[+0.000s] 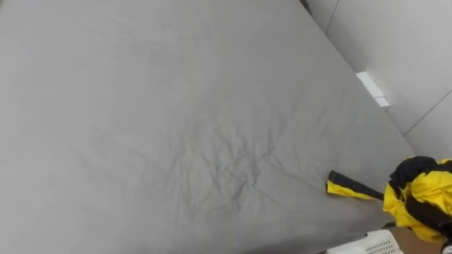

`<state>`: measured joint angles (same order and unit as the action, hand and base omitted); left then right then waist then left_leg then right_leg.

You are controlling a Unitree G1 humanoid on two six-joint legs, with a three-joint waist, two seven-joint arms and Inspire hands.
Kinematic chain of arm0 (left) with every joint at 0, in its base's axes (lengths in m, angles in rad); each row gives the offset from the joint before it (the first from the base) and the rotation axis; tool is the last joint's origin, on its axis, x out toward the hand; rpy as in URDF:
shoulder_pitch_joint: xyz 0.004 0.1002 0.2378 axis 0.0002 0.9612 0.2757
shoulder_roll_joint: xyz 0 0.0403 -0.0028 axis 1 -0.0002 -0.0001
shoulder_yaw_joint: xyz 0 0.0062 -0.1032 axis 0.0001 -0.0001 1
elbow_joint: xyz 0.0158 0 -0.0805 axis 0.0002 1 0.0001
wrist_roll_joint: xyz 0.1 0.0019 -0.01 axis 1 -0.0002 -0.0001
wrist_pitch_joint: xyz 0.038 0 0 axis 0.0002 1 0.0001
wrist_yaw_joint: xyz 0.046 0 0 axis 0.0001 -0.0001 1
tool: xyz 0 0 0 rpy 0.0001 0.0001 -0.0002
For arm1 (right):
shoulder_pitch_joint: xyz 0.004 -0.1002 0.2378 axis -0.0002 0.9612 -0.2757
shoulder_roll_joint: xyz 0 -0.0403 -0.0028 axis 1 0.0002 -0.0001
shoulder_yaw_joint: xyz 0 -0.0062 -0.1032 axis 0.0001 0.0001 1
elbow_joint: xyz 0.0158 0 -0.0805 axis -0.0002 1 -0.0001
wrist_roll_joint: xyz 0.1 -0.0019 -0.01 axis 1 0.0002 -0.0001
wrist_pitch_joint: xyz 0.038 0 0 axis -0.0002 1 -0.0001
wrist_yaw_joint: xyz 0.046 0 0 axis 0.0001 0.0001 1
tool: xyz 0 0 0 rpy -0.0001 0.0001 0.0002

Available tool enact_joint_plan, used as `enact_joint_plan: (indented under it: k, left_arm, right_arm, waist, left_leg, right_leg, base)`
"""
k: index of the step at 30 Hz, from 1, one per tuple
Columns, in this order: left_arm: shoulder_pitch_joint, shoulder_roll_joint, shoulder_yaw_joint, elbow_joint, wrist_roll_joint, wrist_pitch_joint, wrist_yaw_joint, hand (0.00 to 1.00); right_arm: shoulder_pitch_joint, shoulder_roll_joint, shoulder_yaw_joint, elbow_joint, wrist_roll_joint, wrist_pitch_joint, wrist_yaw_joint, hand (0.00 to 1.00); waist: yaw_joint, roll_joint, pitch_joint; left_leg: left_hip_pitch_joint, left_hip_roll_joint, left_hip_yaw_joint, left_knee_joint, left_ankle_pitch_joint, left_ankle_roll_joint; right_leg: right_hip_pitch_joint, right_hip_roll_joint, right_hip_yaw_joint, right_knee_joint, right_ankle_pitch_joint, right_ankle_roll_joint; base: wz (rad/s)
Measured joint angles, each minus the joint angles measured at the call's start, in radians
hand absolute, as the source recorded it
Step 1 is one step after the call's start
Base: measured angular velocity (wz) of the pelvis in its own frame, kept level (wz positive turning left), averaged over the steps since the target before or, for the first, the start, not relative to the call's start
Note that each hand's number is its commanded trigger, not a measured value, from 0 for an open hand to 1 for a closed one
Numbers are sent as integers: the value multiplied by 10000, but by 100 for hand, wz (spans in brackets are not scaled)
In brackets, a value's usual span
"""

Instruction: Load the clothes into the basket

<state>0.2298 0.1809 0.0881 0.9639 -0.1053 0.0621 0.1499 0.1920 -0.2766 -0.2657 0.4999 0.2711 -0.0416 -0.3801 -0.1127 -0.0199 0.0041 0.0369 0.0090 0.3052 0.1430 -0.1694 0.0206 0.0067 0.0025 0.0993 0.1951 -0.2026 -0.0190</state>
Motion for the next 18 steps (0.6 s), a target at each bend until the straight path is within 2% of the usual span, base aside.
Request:
enact_joint_plan:
  k: [4, 7, 10, 12, 14, 16, 18]
  left_arm:
    - [70, -4, -117, 131, 100, 302, 151, 0]
    - [83, -8, -153, 456, 87, 304, 143, 0]
    - [157, -9, -239, 573, 81, 361, 160, 0]
    - [161, -6, -249, 574, 74, 536, 188, 0]
    - [164, -2, -439, 605, -15, 622, 233, 0]
    - [161, -1, -585, 689, -14, 621, 327, 0]
    - [162, -20, -620, 721, -13, 621, 327, 0]
  right_arm:
    - [128, 173, -264, 215, 39, -4, 143, 100]
    - [224, 246, -456, 561, 0, 2, 257, 100]
    - [256, 247, -455, 729, 100, 65, 389, 100]
    - [254, 246, -457, 734, 116, 80, 457, 100]
    - [132, 240, -464, 844, 77, 73, 443, 100]
    - [-237, 239, -546, 1323, 21, 71, 468, 100]
    - [-494, 237, -772, 1660, 38, 73, 493, 100]
  waist:
    - [-427, 120, 39]
    - [-585, 271, 80]
    - [-726, 430, 122]
    - [-784, 525, 102]
    - [-937, 759, 72]
    - [-1158, 860, 118]
    - [-1253, 1006, 110]
  left_leg:
    - [12, 41, 238, 4, -9, -14]
    - [30, 85, 476, 3, -46, -30]
    - [22, 143, 707, 4, -94, -42]
    - [-62, 153, 789, 15, -122, -47]
    - [-273, 150, 818, 58, -139, -20]
    - [-490, 147, 915, 92, -139, -16]
    - [-742, 140, 1049, 140, -137, -12]
  right_leg:
    - [-108, 48, 223, 107, 4, -7]
    - [-177, 75, 417, 92, 5, -3]
    - [-348, 194, 815, 165, 42, 9]
    - [-582, 250, 1003, 324, 53, 12]
    - [-898, 310, 1186, 483, 71, 40]
    - [-1185, 317, 1239, 587, 91, 65]
    - [-1586, 336, 1362, 826, 100, 82]
  base:
    - [-13]
    - [-25]
    - [-33]
    - [-41]
    - [-23]
    - [-15]
    - [-23]
